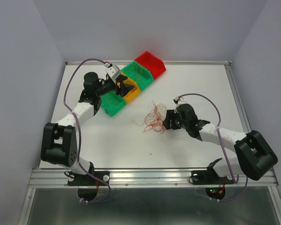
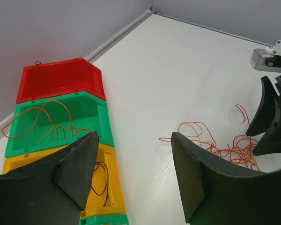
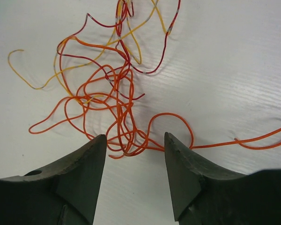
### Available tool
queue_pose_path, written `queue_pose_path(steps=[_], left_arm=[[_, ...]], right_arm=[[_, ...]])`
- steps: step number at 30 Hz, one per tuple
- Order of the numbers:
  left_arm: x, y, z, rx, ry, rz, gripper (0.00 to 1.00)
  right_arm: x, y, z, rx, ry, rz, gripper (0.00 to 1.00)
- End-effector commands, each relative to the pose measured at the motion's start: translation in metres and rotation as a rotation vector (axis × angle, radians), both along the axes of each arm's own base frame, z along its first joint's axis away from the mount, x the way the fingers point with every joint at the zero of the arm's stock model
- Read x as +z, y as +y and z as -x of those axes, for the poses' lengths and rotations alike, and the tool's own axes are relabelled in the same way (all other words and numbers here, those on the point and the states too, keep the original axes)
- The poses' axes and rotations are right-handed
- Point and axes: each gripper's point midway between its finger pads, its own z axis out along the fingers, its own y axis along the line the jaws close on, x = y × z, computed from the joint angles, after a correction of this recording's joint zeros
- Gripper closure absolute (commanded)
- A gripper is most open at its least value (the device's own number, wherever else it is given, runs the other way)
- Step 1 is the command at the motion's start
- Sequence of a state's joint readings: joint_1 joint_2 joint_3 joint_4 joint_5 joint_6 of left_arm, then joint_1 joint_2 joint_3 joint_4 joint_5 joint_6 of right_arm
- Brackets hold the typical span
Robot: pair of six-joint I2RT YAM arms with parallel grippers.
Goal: Untangle the cables
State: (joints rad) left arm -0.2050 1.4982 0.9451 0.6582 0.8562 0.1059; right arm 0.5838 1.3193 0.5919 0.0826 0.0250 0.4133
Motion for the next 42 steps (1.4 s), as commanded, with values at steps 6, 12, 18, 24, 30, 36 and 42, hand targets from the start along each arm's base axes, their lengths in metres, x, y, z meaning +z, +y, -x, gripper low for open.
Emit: queue_pose_path(steps=[6, 12, 18, 24, 30, 36, 42], left_arm=[[0.014, -0.019, -0.002, -0.073, -0.072, -0.055, 0.25], [-0.025, -0.061, 0.022, -0.278, -0.060, -0.216, 0.23], [-0.076, -0.112, 0.037, -0.364, -0.039, -0.322, 0.22], [-0.116, -0.140, 0.047, -0.447, 0.017, -0.377, 0.22], [-0.129, -0.148, 0.057, -0.505, 0.058, -0.374, 0.22], [-0.146, -0.161, 0.077, -0.606, 0.097, -0.397, 0.36], [-0.152, -0.160, 0.077, -0.629, 0.131, -0.427, 1.00]], right_arm=[[0.006, 0.017, -0.016, 0.044, -0.051, -0.012, 0.83], [0.069, 0.005, 0.004, 0.024, -0.216, -0.156, 0.99], [0.098, -0.007, 0.024, 0.011, -0.250, -0.213, 0.99], [0.089, -0.006, 0.022, 0.009, -0.223, -0.190, 1.00], [0.092, -0.007, 0.022, 0.007, -0.239, -0.194, 1.00], [0.100, -0.012, 0.023, -0.011, -0.267, -0.204, 0.99], [0.116, -0.024, 0.021, -0.074, -0.326, -0.222, 1.00]])
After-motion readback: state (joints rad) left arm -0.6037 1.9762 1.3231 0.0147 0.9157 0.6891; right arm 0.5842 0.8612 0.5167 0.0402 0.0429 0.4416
